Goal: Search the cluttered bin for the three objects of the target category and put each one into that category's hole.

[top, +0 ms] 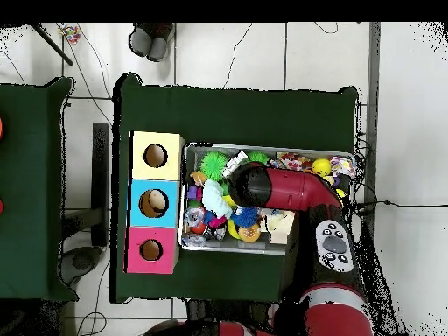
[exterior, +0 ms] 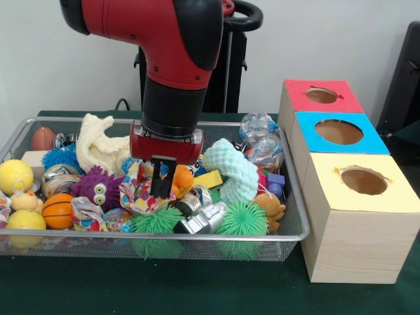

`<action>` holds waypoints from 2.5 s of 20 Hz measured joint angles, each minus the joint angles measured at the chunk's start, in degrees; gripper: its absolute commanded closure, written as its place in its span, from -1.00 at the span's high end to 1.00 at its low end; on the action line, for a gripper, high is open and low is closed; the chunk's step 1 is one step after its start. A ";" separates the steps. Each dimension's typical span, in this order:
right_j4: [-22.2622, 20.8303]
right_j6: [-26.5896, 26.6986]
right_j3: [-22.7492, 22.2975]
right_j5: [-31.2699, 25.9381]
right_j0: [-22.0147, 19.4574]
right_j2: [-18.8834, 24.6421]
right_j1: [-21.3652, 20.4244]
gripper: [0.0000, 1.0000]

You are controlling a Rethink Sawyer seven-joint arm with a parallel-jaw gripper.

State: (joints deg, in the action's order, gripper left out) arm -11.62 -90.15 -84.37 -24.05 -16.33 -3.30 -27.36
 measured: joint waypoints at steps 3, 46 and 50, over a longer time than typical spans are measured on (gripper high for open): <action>0.00 0.00 0.00 0.00 -0.03 -0.01 0.03 -1.00; 5.21 0.00 -9.01 -5.00 -0.34 0.11 -8.51 -1.00; 5.19 0.00 -8.75 -5.00 -0.37 0.11 -5.65 1.00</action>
State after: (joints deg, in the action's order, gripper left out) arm -6.43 -90.15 -93.12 -29.05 -16.70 -3.19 -33.00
